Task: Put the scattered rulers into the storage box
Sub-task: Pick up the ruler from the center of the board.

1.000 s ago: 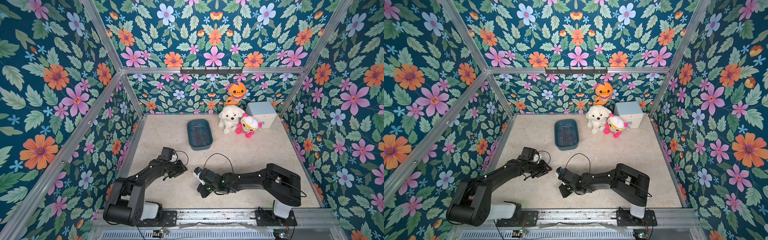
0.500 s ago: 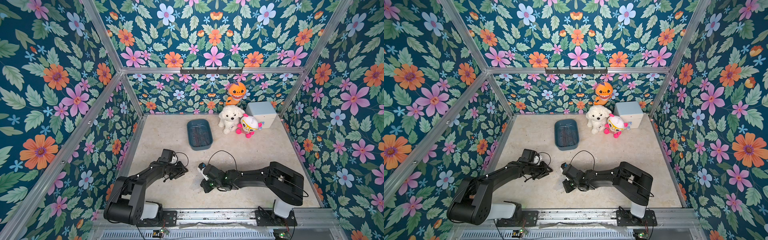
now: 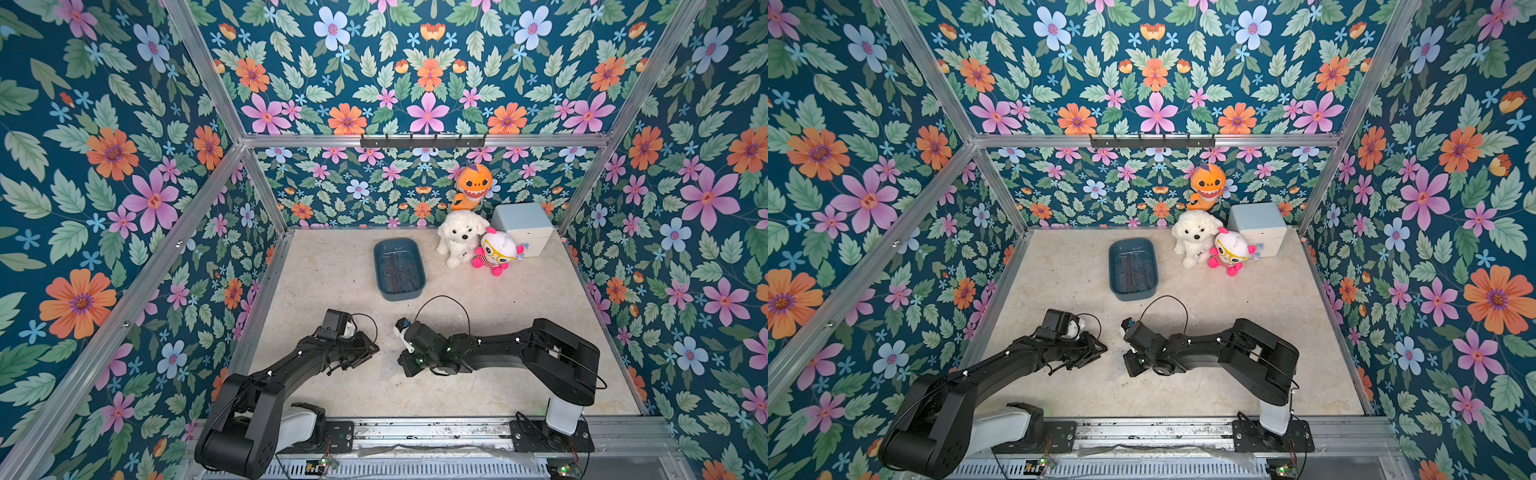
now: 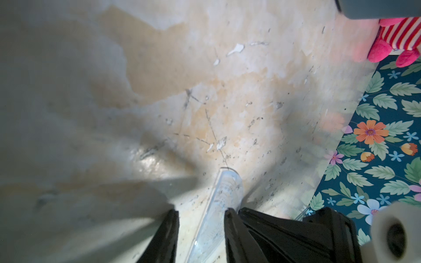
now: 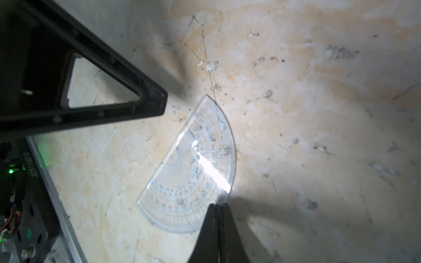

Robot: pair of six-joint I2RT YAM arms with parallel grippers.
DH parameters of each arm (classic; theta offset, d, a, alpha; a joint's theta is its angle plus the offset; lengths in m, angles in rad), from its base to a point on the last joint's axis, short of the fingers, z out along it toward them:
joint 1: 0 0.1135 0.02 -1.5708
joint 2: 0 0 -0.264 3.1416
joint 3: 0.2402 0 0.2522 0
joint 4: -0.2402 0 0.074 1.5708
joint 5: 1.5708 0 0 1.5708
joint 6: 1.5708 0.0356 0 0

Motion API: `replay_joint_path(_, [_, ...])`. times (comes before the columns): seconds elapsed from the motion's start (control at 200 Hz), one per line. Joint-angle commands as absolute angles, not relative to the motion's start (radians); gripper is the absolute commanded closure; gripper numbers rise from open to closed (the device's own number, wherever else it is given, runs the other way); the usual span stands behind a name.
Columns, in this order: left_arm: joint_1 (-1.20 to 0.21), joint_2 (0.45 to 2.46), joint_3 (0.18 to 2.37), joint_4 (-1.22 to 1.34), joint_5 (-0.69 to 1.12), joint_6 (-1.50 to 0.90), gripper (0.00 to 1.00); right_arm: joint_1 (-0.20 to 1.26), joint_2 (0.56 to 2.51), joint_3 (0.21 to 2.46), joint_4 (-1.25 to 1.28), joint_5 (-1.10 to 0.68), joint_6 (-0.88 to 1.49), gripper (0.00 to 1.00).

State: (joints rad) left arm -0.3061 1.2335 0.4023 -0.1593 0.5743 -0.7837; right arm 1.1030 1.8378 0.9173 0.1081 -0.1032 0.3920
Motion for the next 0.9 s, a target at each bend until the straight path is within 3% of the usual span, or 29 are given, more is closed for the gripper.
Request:
replay_joint_path(0.0, [-0.316, 1.232, 0.391, -0.193, 0.555, -0.804, 0.61, 1.092, 1.851, 0.915, 0.066, -0.082, 0.383, 0.93])
replay_joint_path(0.355, [-0.316, 1.171, 0.384, -0.235, 0.511, -0.811, 0.61, 1.081, 1.742, 0.861, 0.193, -0.133, 0.469, 0.94])
replay_joint_path(0.895, [-0.347, 1.163, 0.378, -0.247, 0.502, -0.821, 0.57, 1.127, 1.793, 0.861, 0.237, -0.16, 0.493, 1.0])
